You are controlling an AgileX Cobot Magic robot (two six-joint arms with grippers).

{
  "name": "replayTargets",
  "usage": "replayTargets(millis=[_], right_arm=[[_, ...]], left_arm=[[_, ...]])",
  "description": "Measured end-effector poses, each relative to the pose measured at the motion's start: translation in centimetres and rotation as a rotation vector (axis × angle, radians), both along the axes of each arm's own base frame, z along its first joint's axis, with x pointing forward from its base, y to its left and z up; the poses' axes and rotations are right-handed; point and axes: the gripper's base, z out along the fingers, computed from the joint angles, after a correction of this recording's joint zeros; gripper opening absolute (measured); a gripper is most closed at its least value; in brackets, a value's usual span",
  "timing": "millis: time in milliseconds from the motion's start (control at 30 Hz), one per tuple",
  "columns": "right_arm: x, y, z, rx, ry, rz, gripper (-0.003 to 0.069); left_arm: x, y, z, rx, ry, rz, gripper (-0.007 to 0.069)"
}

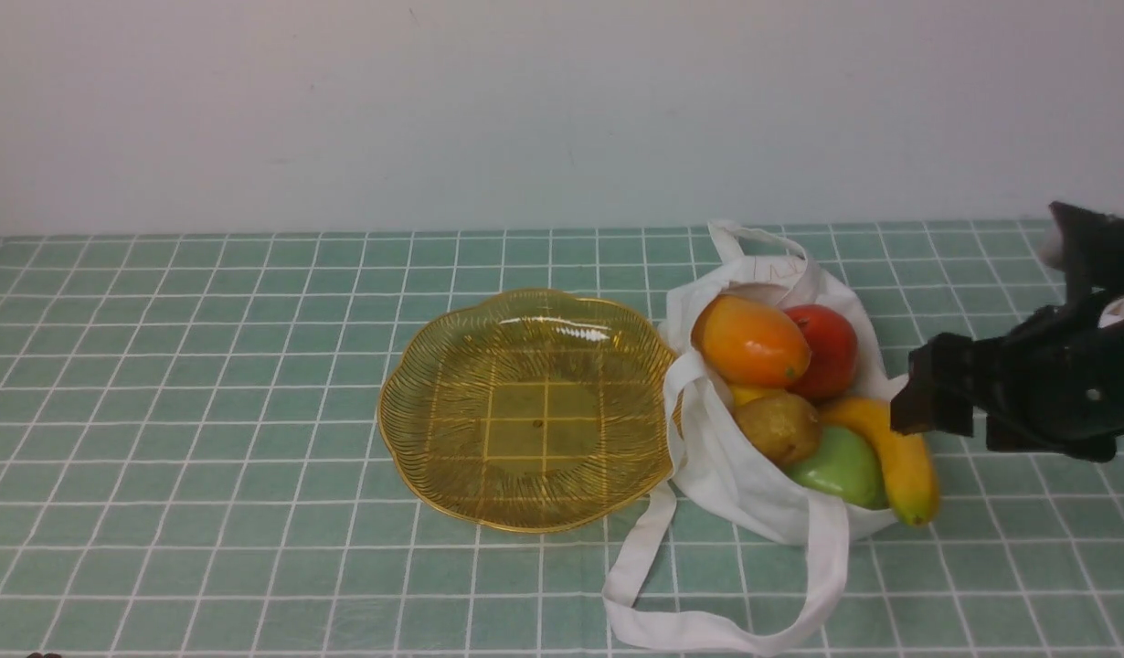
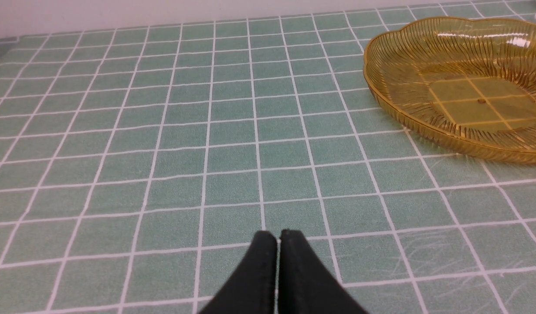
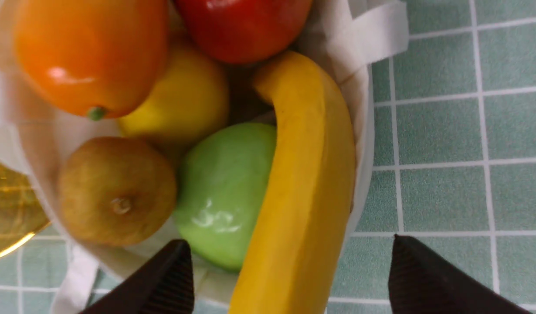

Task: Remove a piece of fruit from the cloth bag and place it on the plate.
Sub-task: Use the right arm to grab a banana from the bag, then use the right arm to put the banana into the empty plate on the right

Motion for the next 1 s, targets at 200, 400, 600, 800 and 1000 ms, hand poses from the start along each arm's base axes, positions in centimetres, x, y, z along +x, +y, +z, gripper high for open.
replayTargets(millis=[200, 400, 600, 800, 1000], right_arm=[[1.4, 0.2, -2.2, -0.003, 0.038, -0.012, 0.0547], [2.2, 0.3, -3.6, 0.005, 0.052, -0.032, 0.0521], [2.4, 0.3, -4.2, 0.002, 0.064, -0.033, 0.0382], [2.5, 0.3, -4.1, 0.002, 0.061, -0.033, 0.0324], [2.0, 0.3, -3.2, 0.007, 0.056, -0.025, 0.0324]], left_arm=[[0.0, 0.0, 0.0, 0.0, 0.0, 0.0, -0.0008], [0.0, 0.0, 0.0, 0.0, 0.0, 0.0, -0.0008], [0.0, 0.0, 0.0, 0.0, 0.0, 0.0, -0.0008], [0.0, 0.0, 0.0, 0.0, 0.0, 0.0, -0.0008], [0.0, 0.0, 0.0, 0.0, 0.0, 0.0, -0.0008]])
